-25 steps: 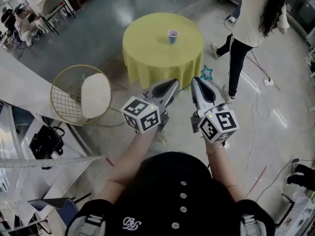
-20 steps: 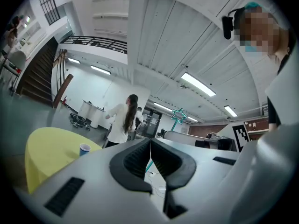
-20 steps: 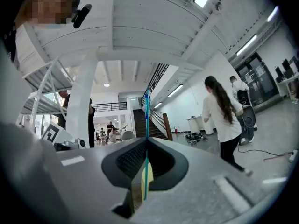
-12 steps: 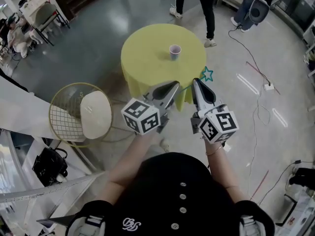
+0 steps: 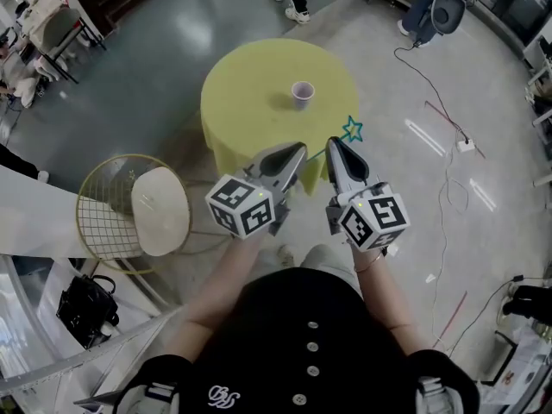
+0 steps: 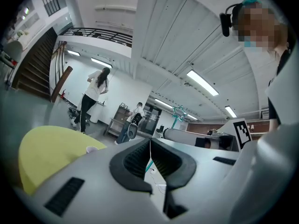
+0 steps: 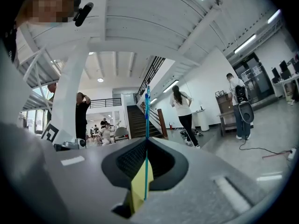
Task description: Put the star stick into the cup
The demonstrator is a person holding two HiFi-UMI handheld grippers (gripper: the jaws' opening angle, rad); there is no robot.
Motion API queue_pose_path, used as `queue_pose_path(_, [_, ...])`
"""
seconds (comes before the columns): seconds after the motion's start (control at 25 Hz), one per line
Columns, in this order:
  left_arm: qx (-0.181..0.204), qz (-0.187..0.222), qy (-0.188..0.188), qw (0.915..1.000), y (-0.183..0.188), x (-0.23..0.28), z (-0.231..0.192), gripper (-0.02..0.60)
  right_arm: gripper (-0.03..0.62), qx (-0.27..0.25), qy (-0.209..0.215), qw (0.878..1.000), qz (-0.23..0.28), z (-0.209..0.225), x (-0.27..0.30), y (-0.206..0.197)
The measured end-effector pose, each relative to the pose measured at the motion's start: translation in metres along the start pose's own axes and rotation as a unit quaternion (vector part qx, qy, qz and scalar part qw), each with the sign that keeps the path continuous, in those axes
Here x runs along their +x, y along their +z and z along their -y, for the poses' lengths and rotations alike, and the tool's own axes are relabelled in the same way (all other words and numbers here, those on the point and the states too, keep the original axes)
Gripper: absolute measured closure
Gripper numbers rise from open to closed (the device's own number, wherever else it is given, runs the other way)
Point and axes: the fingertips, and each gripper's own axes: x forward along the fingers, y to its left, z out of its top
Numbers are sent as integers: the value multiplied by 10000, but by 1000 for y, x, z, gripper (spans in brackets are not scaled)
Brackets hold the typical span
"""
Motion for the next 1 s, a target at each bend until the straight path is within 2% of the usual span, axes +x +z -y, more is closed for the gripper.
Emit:
queue_pose_path(0.44, [-223,-146,121,9996,-12,18,-27,569,585,122,59,9995,-296,20,19,-17])
queue_pose_path(0.64, [-373,-116,257,9989,-16,26,-67,569,585,150,119,9988,-442,32,55,-36])
queue_pose_path(1.0, [-595,-92,493,9970,-21,46,-114,569,585,143,258,9974,-659,57,101,-49])
